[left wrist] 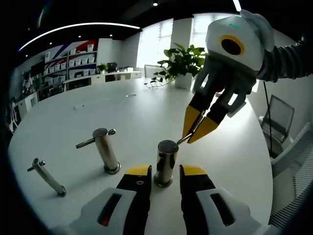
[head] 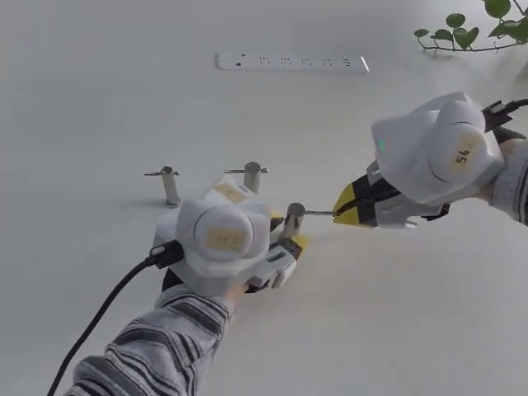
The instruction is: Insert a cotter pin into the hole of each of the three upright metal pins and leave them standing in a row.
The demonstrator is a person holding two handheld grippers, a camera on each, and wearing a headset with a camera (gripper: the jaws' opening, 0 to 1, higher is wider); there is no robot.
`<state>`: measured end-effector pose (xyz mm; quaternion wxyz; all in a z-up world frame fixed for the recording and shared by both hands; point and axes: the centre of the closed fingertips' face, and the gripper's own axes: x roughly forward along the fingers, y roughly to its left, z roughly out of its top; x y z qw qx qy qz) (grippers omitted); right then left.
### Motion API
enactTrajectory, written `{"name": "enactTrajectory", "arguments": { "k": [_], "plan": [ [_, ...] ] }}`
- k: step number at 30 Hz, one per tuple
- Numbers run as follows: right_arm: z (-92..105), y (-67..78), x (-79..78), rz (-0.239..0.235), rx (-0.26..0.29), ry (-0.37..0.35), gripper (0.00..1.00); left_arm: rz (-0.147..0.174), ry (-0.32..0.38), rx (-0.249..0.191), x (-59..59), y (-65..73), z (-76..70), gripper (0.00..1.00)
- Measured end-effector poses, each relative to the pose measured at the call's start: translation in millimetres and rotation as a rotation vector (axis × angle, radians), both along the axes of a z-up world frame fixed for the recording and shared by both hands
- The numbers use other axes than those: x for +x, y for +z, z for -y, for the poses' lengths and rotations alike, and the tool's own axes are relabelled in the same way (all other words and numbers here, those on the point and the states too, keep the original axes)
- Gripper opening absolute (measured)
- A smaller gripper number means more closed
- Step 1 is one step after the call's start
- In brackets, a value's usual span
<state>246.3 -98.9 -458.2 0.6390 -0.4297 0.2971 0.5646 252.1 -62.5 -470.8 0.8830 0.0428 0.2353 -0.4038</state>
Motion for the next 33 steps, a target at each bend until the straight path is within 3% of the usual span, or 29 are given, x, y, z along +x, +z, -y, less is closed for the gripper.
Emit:
{"name": "enactTrajectory", "arguments": {
  "k": [5,20,24,33],
  "plan": [
    [-5.2,3.7,-2.9,-0.007,0.022,-0.003,0.0,-0.006,0.001,0.003,1.7,-1.3,1.7,0.16],
    [-12.2,7.5,-4.5,-0.009,0.004,-0.01,0.0,-0.013,0.013,0.026,2.5,-6.2,-0.4,0.11],
    [-19.9,15.2,-7.1,-0.014,0.037,-0.002,0.0,-0.008,-0.006,0.036,2.6,-7.1,0.0,0.1],
    [-26.3,11.6,-2.2,0.021,0.025,0.027,0.0,-0.006,-0.005,0.04,2.7,-7.9,0.0,0.1]
  ]
}}
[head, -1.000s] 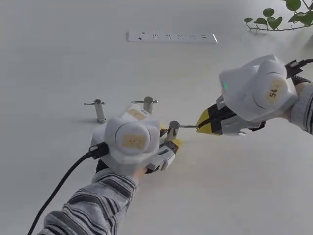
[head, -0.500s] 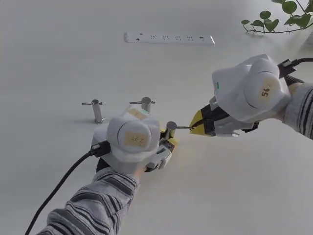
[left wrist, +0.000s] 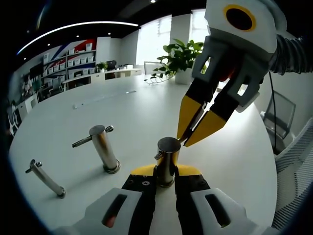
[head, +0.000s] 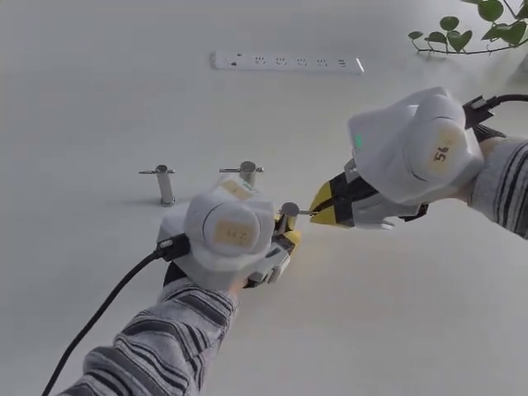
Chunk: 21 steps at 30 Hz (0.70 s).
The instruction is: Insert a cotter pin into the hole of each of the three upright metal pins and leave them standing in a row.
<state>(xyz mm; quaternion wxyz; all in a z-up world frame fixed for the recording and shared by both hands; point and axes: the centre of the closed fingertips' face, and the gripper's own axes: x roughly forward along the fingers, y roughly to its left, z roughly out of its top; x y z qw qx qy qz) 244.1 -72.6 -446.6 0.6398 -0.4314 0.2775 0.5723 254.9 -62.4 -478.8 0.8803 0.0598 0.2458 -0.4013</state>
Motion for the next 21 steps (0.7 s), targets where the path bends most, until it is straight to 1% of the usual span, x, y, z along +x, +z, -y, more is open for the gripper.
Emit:
{"name": "enactTrajectory", "arguments": {
  "k": [5,8,9,11,13,16,19,21],
  "plan": [
    [-8.0,-0.8,1.0,0.009,0.012,0.004,0.0,0.0,0.005,-0.001,0.4,-0.2,0.2,0.1],
    [-10.2,-1.5,4.1,0.02,0.029,-0.014,0.0,-0.005,0.01,-0.005,0.7,-0.4,0.1,0.1],
    [-10.6,-1.1,6.6,0.027,0.035,-0.028,0.03,-0.007,0.013,-0.007,0.9,-0.5,0.2,0.1],
    [-8.4,0.1,8.8,0.026,0.034,-0.051,0.09,-0.011,0.018,-0.01,1.3,-0.7,0.2,0.1],
    [-7.6,4.4,7.9,0.014,0.056,-0.079,0.12,-0.019,0.026,-0.015,1.2,-0.8,0.2,0.1],
    [-5.3,9.2,5.9,0.0,0.077,-0.108,0.11,-0.022,0.031,-0.018,1.5,-1.2,0.3,0.11],
    [0.1,7.3,5.3,-0.004,0.073,-0.13,0.09,-0.025,0.037,-0.021,1.8,-1.2,0.5,0.11],
    [0.8,7.6,3.2,-0.01,0.075,-0.14,0.05,-0.027,0.038,-0.022,2.0,-1.3,0.6,0.11]
  ]
}}
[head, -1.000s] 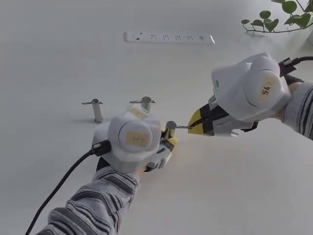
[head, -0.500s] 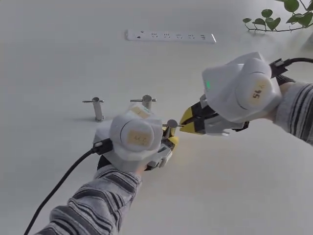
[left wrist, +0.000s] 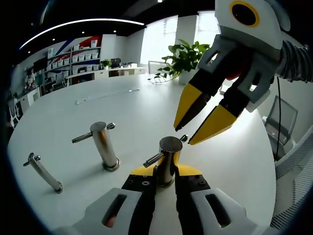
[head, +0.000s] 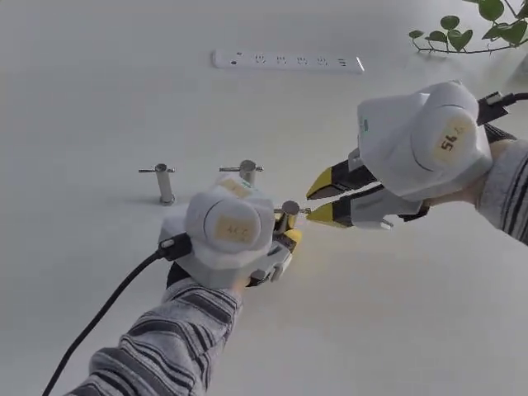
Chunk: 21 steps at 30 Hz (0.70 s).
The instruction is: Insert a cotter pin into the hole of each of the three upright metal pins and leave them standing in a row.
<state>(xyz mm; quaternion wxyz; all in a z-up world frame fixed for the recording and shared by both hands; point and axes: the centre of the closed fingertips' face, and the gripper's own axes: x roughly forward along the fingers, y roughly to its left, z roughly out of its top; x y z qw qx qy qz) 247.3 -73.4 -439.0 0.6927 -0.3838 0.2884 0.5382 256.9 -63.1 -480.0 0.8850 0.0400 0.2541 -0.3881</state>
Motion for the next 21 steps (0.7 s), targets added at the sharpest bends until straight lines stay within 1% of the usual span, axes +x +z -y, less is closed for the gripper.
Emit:
{"name": "enactTrajectory", "arguments": {
  "k": [3,11,21],
  "plan": [
    [-1.2,-0.9,-3.1,-0.009,0.003,-0.005,0.0,-0.003,0.004,-0.002,0.4,0.0,0.0,0.11],
    [-3.5,-3.1,-2.2,-0.001,-0.002,-0.008,0.0,-0.009,0.01,-0.008,0.2,-0.5,0.3,0.11],
    [-6.5,-4.1,-1.1,-0.003,-0.002,-0.004,0.0,-0.013,0.017,-0.012,-0.4,-1.2,0.2,0.11]
  ]
}}
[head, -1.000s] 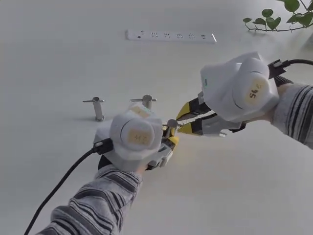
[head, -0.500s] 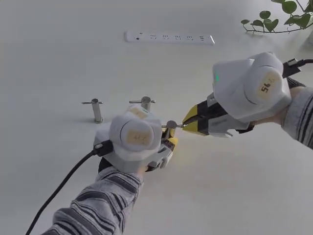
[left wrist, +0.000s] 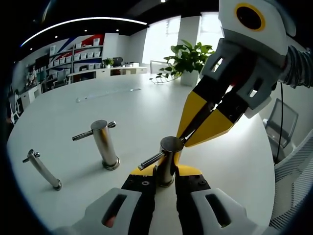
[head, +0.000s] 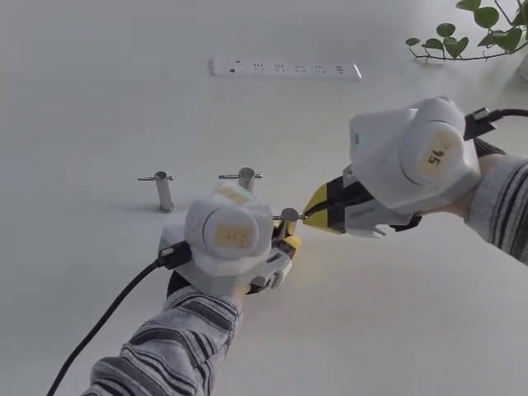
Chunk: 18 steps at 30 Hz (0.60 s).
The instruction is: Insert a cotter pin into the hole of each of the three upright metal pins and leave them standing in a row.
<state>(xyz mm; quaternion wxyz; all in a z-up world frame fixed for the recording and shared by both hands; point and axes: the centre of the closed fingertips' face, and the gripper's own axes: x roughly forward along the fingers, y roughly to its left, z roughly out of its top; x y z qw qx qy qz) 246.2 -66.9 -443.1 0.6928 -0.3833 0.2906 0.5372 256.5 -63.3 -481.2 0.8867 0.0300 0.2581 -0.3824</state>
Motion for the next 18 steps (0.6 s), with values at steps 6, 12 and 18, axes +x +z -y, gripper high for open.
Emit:
{"name": "enactTrajectory", "arguments": {
  "k": [6,12,18],
  "plan": [
    [-1.3,-0.3,0.8,0.008,-0.006,0.008,0.0,-0.003,0.002,-0.004,0.0,-0.2,0.3,0.11],
    [-2.9,-0.6,0.2,0.004,0.015,-0.005,0.0,0.01,-0.006,0.016,-1.3,-0.3,0.5,0.13],
    [-5.4,0.5,0.4,-0.033,0.057,-0.048,0.13,0.019,-0.006,0.04,-2.5,0.0,-4.1,0.22]
  ]
}}
